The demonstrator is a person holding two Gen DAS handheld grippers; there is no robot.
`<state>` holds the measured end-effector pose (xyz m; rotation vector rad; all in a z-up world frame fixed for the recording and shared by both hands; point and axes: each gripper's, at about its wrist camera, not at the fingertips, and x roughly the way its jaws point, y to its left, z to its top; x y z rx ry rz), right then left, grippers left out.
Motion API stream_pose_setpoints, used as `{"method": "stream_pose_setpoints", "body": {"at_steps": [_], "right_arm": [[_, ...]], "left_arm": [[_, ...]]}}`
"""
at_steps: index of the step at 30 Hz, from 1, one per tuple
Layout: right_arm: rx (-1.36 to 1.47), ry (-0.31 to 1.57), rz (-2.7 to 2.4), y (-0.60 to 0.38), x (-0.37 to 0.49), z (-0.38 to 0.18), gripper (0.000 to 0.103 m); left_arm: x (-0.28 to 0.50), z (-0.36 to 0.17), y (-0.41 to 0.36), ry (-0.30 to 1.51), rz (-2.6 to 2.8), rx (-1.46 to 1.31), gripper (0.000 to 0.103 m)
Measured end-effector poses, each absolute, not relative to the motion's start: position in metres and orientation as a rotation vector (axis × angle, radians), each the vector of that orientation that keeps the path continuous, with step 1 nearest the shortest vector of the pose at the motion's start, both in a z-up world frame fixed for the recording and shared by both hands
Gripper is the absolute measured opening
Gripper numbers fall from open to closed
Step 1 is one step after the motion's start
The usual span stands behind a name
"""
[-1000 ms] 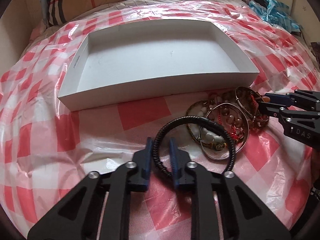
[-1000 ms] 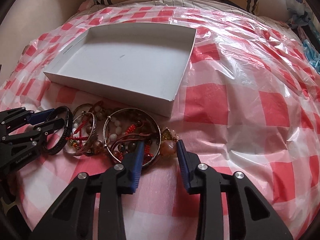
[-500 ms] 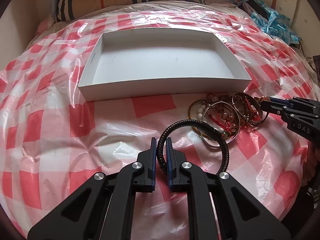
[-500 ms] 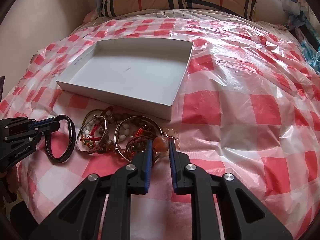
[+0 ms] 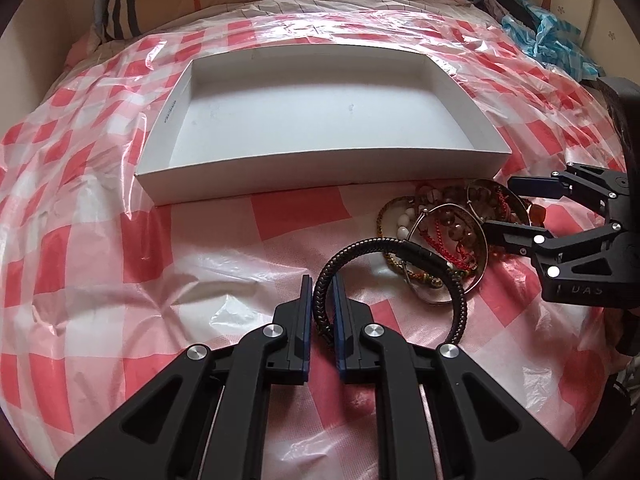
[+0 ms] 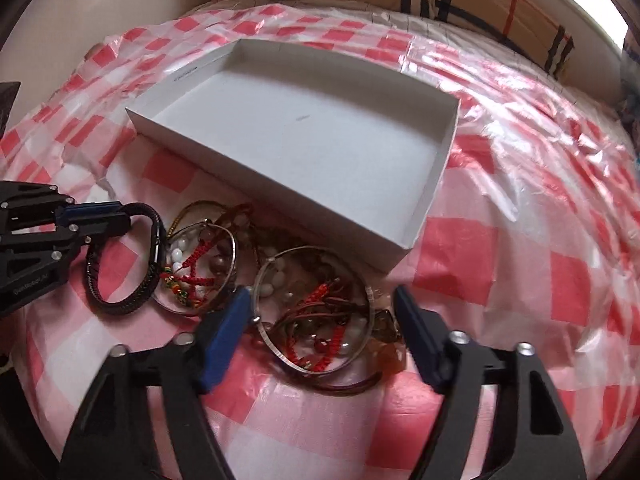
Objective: Organize jewelry
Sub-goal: 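Lift the black bracelet with the left tool while the right tool grasps the silver bangle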
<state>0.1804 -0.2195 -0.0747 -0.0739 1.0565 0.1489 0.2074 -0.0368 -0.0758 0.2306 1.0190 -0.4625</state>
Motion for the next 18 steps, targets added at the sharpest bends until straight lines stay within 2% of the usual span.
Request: {"method": "stream_pose_setpoints", "body": {"at_steps": [2,3,5,13,14,17,18], "right_arm": [[-0.077,1.053,0.146,-0.218,0.179,-0.072,0.063],[-0.077,1.047,0.140,-0.218,0.178,-0.070,0.055],[-0.061,1.059,0.148,-0.216,0.177,-0.069,0.023],[-0.002,1.002,0.172,-0.225,0.160,-0.054,0.023],[-0.006,0.988,0.175,-0.227,0.157,-0.052,0.025],[-0.061,0.952,0.146,-0.229,0.155,-0.050,0.079],[-0.078,0.952,0.142,-0.229,0.157,-0.051,0.079]], "left_arm": [[0.208,-0.078,-0.040,1.020,-0.464,0.237,0.009],[0.208,-0.078,-0.041,1.020,-0.464,0.238,0.009],[0.208,-0.076,-0.041,1.018,-0.466,0.234,0.009],[0.206,-0.067,-0.041,0.988,-0.475,0.241,0.012],[0.206,-0.066,-0.041,0.982,-0.479,0.244,0.014],[0.208,-0.069,-0.048,0.973,-0.488,0.274,0.029],[0.208,-0.071,-0.050,0.973,-0.491,0.279,0.032]]}}
